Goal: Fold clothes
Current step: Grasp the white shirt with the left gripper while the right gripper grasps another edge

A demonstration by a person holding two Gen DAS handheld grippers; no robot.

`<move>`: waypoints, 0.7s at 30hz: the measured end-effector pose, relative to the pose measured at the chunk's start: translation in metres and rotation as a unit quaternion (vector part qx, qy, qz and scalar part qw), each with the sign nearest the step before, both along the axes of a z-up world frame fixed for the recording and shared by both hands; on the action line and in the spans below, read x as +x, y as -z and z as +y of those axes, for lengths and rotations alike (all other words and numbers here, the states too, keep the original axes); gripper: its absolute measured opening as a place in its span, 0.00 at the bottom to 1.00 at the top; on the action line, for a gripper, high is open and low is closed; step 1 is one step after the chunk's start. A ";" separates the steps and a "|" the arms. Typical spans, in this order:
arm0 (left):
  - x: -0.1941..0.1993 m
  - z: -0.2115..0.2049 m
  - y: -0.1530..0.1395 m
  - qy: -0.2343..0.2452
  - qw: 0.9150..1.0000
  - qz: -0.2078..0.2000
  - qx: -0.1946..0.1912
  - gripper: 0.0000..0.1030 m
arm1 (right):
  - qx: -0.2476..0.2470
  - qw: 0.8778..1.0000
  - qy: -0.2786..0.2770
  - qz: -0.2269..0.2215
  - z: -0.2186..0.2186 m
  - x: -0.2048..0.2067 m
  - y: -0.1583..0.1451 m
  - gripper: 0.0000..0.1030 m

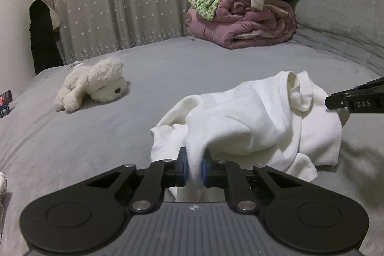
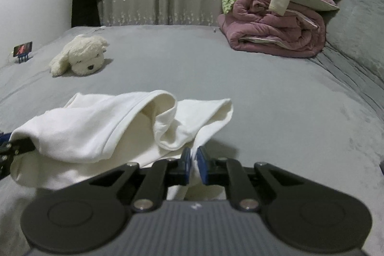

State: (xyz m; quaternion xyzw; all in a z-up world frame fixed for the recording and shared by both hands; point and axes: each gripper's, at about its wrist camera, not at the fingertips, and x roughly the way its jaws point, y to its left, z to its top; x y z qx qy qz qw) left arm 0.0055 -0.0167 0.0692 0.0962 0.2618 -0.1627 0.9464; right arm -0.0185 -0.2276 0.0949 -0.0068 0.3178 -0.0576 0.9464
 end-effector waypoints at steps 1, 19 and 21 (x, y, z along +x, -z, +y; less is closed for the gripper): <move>0.000 -0.001 0.001 -0.002 1.000 0.003 0.002 0.11 | 0.000 1.000 -0.003 0.003 0.003 -0.001 0.001 0.09; 0.006 -0.012 0.012 -0.043 0.998 0.048 0.018 0.32 | 0.054 0.995 -0.046 0.072 0.019 0.002 0.021 0.29; 0.005 -0.014 0.012 -0.041 0.998 0.048 0.020 0.36 | 0.054 0.995 -0.044 0.074 0.019 0.003 0.021 0.32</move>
